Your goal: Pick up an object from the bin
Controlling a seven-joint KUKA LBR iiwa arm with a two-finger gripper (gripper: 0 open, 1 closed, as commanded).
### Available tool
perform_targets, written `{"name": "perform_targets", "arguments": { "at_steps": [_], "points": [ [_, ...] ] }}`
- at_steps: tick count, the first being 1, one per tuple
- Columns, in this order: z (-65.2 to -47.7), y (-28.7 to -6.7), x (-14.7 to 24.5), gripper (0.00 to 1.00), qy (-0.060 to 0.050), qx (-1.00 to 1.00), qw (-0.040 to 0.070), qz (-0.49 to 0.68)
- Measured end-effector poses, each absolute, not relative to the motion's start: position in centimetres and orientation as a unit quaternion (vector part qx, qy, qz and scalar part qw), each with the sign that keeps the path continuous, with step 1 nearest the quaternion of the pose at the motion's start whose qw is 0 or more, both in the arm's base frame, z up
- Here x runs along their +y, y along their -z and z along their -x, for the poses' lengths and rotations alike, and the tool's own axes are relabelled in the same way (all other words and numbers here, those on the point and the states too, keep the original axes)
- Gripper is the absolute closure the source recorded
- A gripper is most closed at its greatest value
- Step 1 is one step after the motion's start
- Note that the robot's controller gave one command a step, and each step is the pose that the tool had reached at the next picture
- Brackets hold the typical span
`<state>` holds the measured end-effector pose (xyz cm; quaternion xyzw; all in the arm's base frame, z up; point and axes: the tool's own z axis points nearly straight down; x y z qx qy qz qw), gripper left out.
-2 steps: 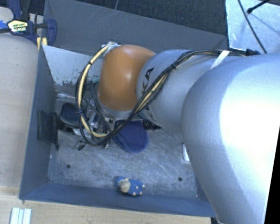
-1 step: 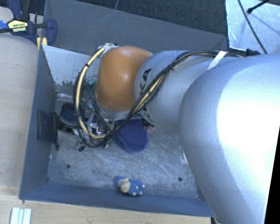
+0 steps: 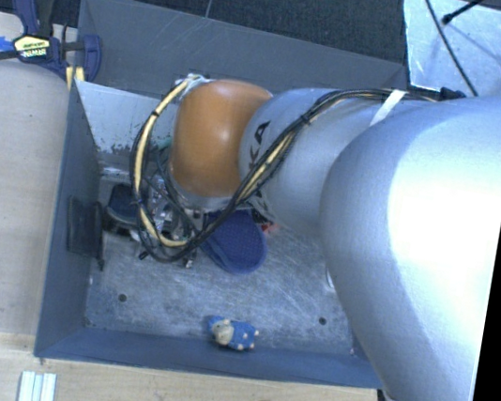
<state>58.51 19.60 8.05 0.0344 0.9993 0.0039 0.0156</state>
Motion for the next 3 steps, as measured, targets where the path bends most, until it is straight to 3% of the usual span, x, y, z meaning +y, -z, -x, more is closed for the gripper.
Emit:
{"name": "perform_targets", "arguments": {
  "at_steps": [1,2,3],
  "points": [
    [-58.6,-8.7,19.8,1.00,-0.002,0.999,0.001,-0.034],
    [-58.5,-10.9,19.6,1.00,0.001,0.999,-0.002,-0.034],
    [-58.3,-11.2,19.5,1.00,0.001,0.999,-0.002,-0.035]
  ]
}}
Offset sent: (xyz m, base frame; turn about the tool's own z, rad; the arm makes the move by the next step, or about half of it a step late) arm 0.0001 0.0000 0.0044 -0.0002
